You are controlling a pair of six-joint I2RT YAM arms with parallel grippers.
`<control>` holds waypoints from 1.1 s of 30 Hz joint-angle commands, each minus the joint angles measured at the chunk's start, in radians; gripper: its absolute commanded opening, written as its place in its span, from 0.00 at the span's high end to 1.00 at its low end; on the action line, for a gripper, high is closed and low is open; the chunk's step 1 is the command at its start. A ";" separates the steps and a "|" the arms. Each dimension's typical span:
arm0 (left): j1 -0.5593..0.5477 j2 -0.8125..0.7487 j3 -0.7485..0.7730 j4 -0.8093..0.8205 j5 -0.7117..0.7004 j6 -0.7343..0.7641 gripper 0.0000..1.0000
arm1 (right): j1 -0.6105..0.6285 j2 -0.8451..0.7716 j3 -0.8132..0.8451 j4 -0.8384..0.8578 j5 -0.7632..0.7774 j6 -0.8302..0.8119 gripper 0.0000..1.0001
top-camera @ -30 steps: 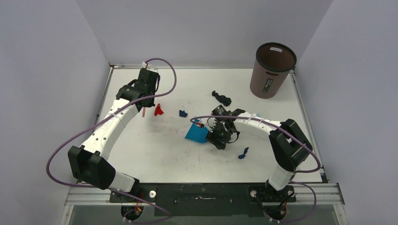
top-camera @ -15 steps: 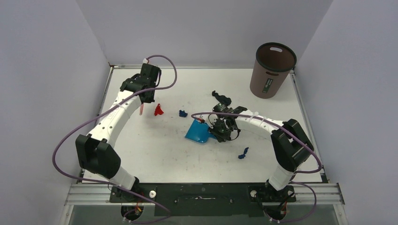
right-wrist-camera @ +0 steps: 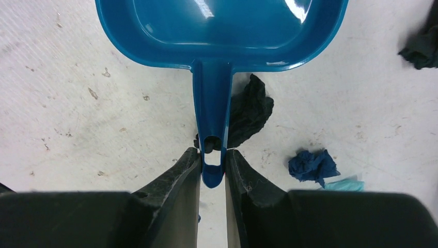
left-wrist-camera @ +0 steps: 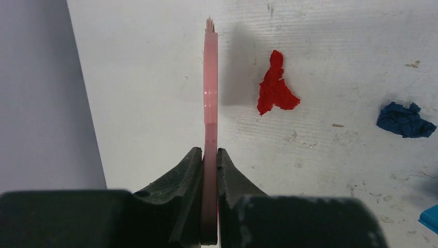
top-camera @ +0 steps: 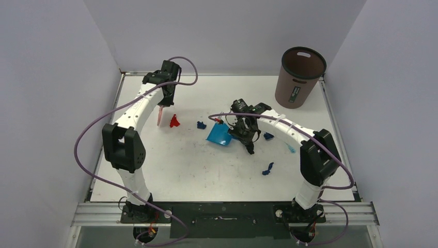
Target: Sweep away the paper scraps from the table
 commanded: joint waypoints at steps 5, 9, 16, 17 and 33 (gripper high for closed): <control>0.017 0.110 0.136 -0.042 0.180 -0.006 1.00 | -0.036 0.106 0.067 -0.096 0.042 -0.022 0.94; 0.017 0.156 0.162 -0.049 0.274 -0.016 1.00 | -0.039 0.152 0.097 -0.101 0.037 -0.015 0.94; 0.005 0.141 0.143 0.017 0.497 -0.041 1.00 | -0.038 0.226 0.176 -0.115 0.012 -0.013 0.94; 0.003 0.137 0.139 0.023 0.522 -0.046 1.00 | -0.037 0.233 0.184 -0.117 0.008 -0.013 0.94; -0.079 0.049 0.056 0.176 0.870 -0.187 1.00 | -0.042 0.210 0.129 -0.071 -0.048 0.022 0.94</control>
